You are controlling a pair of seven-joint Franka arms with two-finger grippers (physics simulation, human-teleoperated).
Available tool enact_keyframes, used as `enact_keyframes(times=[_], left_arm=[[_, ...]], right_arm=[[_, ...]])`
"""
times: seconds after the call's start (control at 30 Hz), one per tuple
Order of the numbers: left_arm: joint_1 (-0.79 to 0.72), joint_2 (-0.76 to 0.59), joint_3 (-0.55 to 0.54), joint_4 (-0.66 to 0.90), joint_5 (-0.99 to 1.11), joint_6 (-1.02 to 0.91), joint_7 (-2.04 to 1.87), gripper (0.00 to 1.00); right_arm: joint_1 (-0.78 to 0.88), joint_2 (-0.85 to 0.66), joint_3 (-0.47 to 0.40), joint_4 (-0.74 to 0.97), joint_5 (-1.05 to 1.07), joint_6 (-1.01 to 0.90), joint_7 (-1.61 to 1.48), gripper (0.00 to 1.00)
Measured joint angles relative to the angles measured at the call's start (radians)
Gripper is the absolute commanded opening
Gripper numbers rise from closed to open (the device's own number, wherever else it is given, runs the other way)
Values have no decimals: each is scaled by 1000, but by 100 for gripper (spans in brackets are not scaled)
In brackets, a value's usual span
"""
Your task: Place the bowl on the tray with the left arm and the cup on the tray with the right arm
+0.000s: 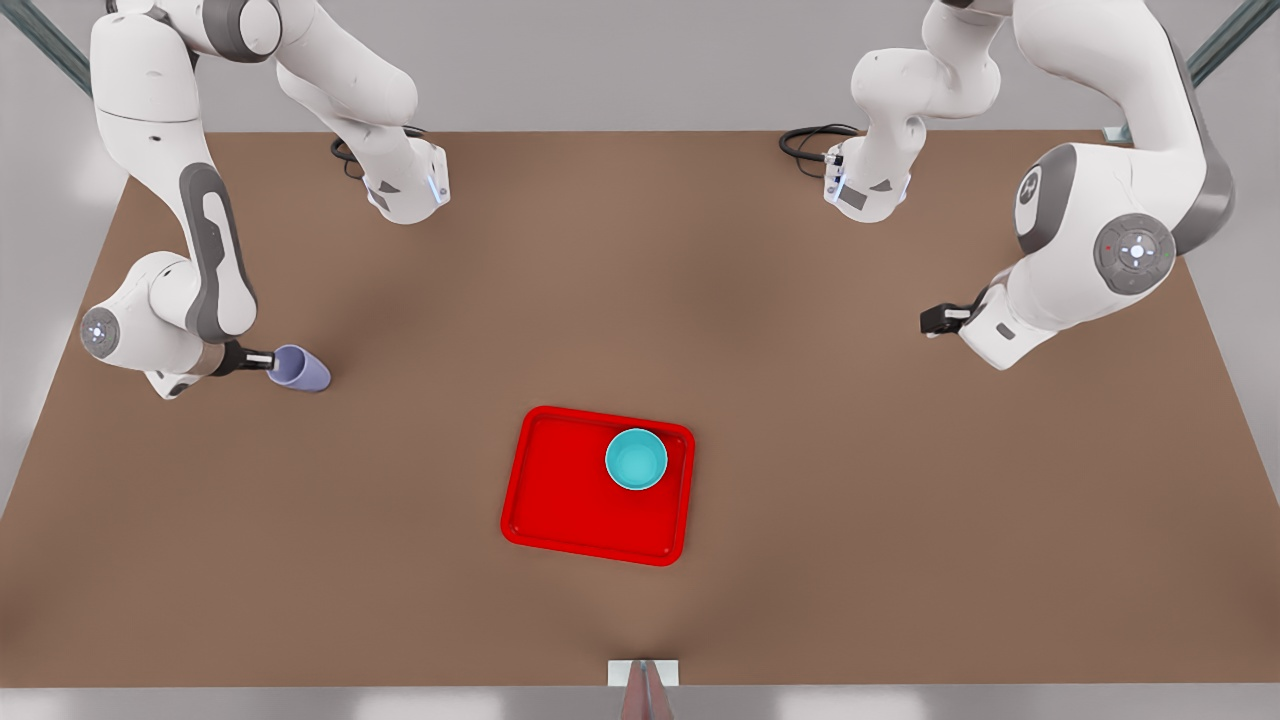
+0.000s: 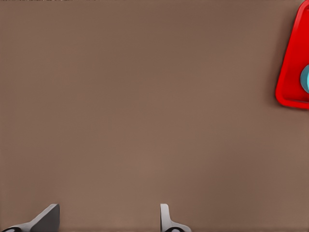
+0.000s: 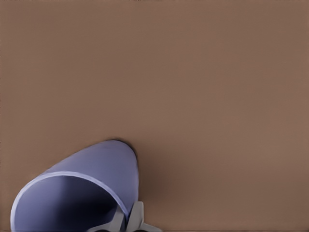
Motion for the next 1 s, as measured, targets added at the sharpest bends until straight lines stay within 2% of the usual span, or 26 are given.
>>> enact_keyframes(times=[0.03, 0.1, 0.23, 0.4, 0.47, 0.6, 0.9, 1.0], left_arm=[[1, 0, 0, 0, 0, 0, 0, 100], [0, 0, 0, 0, 0, 0, 0, 100], [0, 0, 0, 0, 0, 0, 0, 100], [1, -1, 0, 0, 1, 0, 0, 100], [0, -2, 0, 0, 1, 0, 0, 100], [1, -2, 0, 0, 1, 0, 0, 100], [0, -2, 0, 1, 1, 0, 0, 100], [1, -3, 2, 2, 1, -2, 0, 100]], right_arm=[[0, -1, 2, -5, 0, -5, 0, 23], [-1, -1, 2, -13, -1, -4, -1, 35], [1, 1, 2, -21, -6, -3, 2, 43], [1, 2, 3, -47, -6, -2, 2, 42], [8, 1, 5, -50, -6, -5, 3, 27], [18, 1, 5, -76, -4, 1, 6, 22], [22, -27, 5, -56, 3, -6, 3, 21], [50, -30, 9, 13, 5, -45, 36, 21]])
